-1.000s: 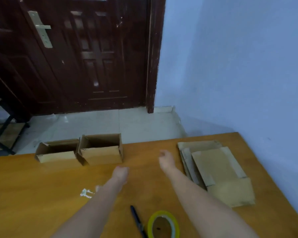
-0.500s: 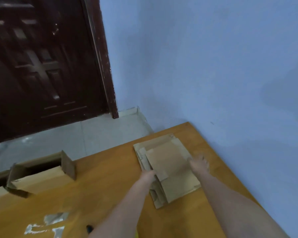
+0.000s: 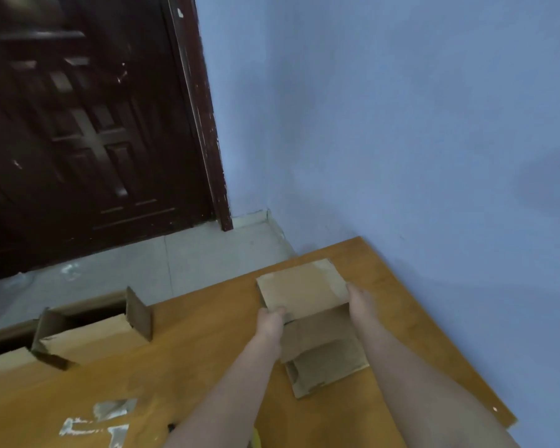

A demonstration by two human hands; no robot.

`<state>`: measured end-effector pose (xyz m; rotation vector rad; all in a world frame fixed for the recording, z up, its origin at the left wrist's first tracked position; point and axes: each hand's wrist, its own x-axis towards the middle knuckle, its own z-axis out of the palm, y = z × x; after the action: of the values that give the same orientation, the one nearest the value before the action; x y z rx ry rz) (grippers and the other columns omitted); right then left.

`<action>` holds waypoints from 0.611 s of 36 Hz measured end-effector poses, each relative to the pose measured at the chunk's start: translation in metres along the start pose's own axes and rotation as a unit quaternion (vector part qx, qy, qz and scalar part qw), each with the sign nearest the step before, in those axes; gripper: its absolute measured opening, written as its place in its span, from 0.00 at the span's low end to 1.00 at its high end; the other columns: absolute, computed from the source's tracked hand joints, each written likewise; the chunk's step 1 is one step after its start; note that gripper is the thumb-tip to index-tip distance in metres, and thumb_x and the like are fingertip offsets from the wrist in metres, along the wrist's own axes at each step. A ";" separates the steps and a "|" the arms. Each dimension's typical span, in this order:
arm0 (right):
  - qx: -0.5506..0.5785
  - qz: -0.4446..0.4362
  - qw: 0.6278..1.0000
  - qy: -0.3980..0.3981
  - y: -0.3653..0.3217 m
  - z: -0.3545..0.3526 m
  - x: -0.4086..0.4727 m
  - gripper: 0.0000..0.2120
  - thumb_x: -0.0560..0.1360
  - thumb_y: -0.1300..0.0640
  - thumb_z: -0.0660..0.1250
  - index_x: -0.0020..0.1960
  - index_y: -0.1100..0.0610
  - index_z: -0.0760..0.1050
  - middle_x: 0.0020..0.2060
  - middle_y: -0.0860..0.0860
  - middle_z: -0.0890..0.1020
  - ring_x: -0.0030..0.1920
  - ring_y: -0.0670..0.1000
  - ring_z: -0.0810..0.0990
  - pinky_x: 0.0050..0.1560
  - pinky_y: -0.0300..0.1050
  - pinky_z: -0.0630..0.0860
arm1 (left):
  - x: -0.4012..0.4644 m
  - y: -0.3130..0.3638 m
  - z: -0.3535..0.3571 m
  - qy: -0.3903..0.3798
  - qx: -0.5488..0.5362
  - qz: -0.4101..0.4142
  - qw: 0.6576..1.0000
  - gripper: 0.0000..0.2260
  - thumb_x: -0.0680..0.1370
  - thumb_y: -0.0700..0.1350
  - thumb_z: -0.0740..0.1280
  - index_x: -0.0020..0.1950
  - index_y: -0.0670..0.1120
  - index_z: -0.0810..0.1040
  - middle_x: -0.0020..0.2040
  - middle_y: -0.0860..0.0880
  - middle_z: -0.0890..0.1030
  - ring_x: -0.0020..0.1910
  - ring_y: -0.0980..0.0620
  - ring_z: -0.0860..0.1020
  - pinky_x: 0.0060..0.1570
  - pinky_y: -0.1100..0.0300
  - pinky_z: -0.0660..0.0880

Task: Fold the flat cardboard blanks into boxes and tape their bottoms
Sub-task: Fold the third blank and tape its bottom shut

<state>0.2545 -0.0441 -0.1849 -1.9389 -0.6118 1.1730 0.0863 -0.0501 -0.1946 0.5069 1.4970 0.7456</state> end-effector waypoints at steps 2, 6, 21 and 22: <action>-0.004 -0.008 1.000 -0.023 -0.001 0.008 0.004 0.22 0.80 0.48 0.57 0.65 0.63 0.72 0.61 0.58 0.76 0.58 0.58 0.75 0.58 0.50 0.71 | -0.008 0.011 -0.014 0.022 0.020 0.053 0.998 0.09 0.80 0.40 0.61 0.60 0.44 0.68 0.56 0.43 0.75 0.52 0.42 0.74 0.46 0.51 0.74; -0.015 -0.023 0.995 -0.097 0.000 0.036 0.019 0.25 0.79 0.41 0.56 0.69 0.55 0.68 0.65 0.51 0.72 0.65 0.55 0.71 0.68 0.55 0.67 | -0.025 0.037 -0.050 0.040 0.039 0.184 0.981 0.07 0.80 0.36 0.61 0.56 0.44 0.72 0.52 0.46 0.77 0.50 0.47 0.75 0.46 0.56 0.71; 0.012 -0.017 0.971 -0.239 -0.038 0.152 -0.086 0.26 0.77 0.35 0.55 0.65 0.50 0.74 0.67 0.54 0.72 0.66 0.56 0.70 0.69 0.57 0.63 | -0.051 0.037 -0.226 0.170 0.530 0.338 0.759 0.12 0.79 0.39 0.58 0.56 0.52 0.75 0.50 0.52 0.79 0.55 0.50 0.71 0.65 0.56 0.63; 0.002 -0.012 0.962 -0.273 -0.033 0.162 -0.094 0.26 0.75 0.34 0.57 0.63 0.50 0.75 0.64 0.53 0.74 0.65 0.56 0.71 0.69 0.59 0.63 | -0.053 0.032 -0.235 0.171 0.544 0.334 0.750 0.13 0.79 0.38 0.57 0.56 0.52 0.75 0.49 0.52 0.79 0.54 0.51 0.73 0.69 0.56 0.60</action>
<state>0.0670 -0.0328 -0.1547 -1.5912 -0.9106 1.7050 -0.1465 -0.0994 -0.1435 1.9649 2.0419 0.4076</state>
